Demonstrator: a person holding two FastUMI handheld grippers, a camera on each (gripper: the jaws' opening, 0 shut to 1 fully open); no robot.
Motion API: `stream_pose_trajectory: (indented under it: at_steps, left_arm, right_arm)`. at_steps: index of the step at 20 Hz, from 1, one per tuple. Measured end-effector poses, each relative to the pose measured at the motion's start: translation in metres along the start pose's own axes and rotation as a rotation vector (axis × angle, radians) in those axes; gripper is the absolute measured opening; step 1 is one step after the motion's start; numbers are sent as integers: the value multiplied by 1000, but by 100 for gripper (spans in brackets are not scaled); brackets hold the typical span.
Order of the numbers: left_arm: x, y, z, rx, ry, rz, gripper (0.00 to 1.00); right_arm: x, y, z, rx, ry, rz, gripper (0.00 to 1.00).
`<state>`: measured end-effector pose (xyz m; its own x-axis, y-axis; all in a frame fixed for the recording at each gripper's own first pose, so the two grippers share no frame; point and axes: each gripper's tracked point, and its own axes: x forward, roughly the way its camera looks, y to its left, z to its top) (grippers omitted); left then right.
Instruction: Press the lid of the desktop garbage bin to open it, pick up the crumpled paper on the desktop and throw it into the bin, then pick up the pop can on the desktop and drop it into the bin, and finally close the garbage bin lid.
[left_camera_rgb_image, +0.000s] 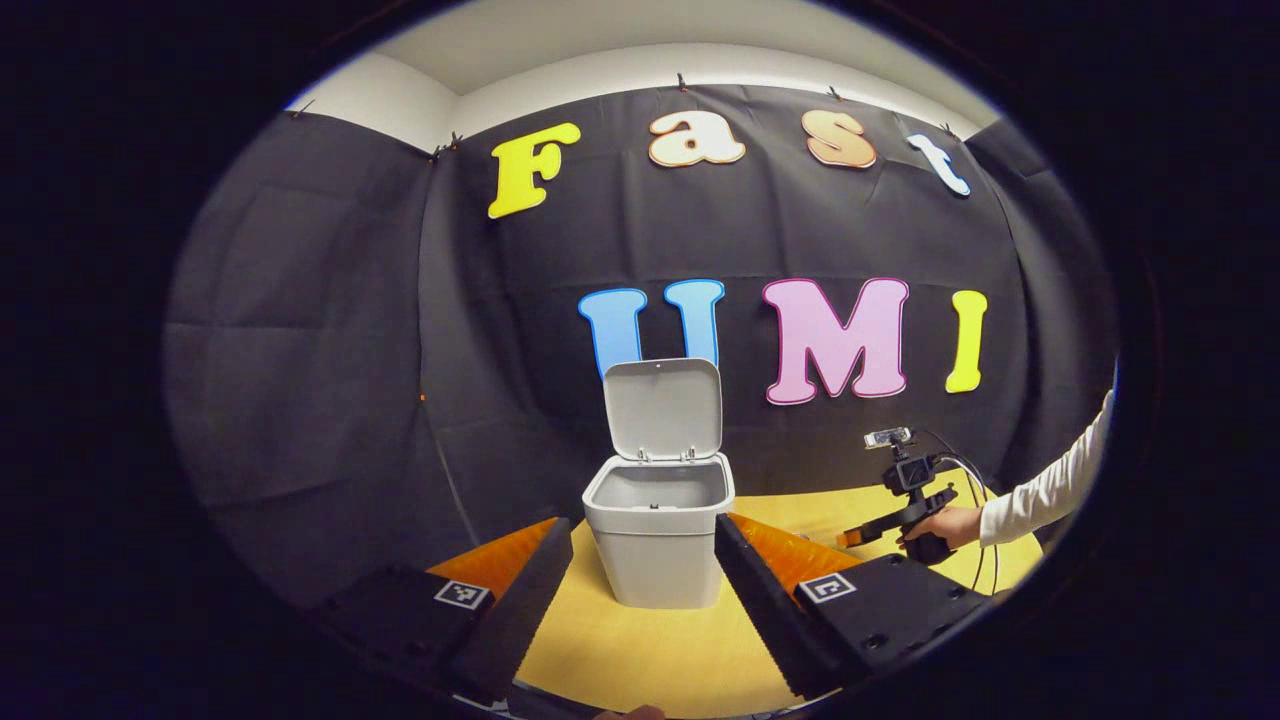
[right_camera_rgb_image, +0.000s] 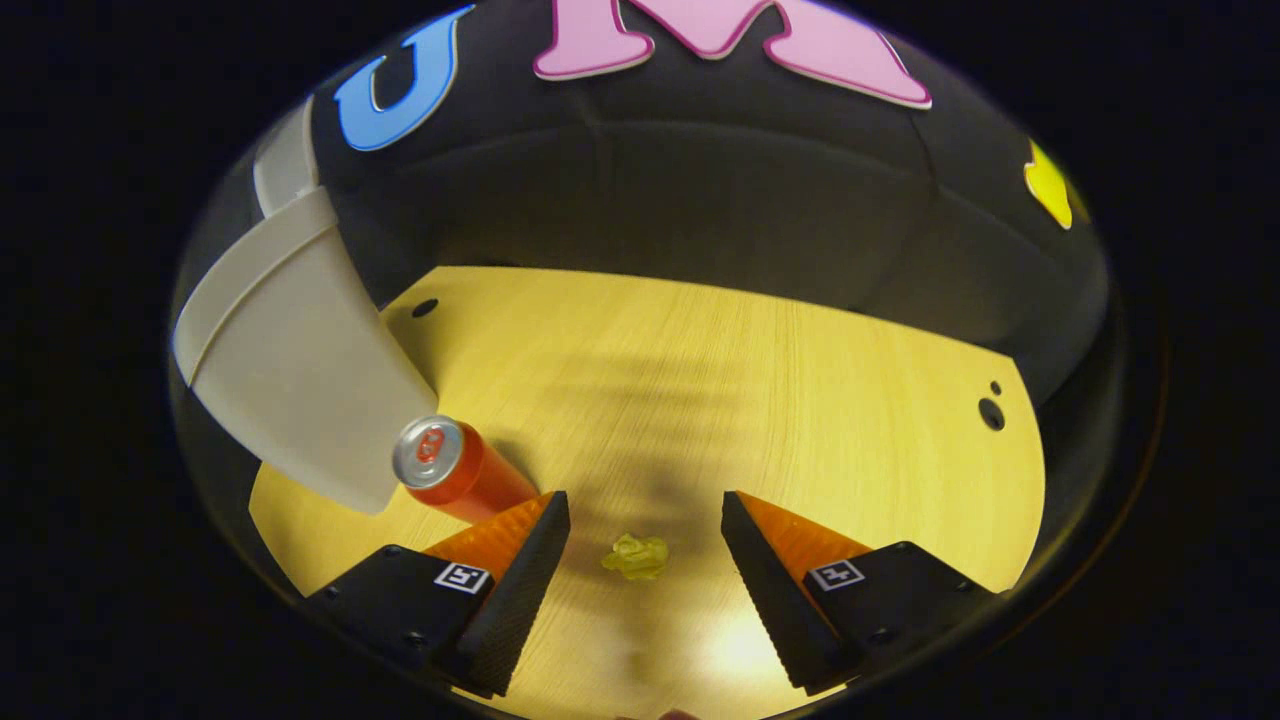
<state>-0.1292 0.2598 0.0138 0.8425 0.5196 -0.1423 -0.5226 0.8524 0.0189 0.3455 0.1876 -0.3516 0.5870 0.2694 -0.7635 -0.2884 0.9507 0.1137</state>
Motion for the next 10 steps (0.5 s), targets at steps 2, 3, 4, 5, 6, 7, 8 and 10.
stream_pose_trajectory:
  at_steps: [2,3,4,5,6,7,8,10]
  left_arm:
    - [-1,6,-12,-2,35,30,96]
    - [-2,9,-16,-2,44,43,96]
    - [-3,12,-18,1,47,52,96]
    - [-5,18,-27,11,63,75,96]
    - [-6,22,-33,16,78,90,96]
    - [-7,24,-38,15,89,97,96]
    - [-7,23,-40,4,97,92,96]
    - [-8,22,-44,13,108,85,96]
  right_arm:
    - [16,5,-16,49,54,0,99]
    - [20,-1,-22,52,75,-24,100]
    - [23,-3,-28,52,91,-36,99]
    - [28,-5,-35,44,103,-47,98]
    - [30,-8,-40,37,112,-51,95]
    - [33,-10,-46,28,128,-49,90]
    - [33,-17,-42,0,106,-72,73]
    - [27,-12,-35,-7,76,-39,38]
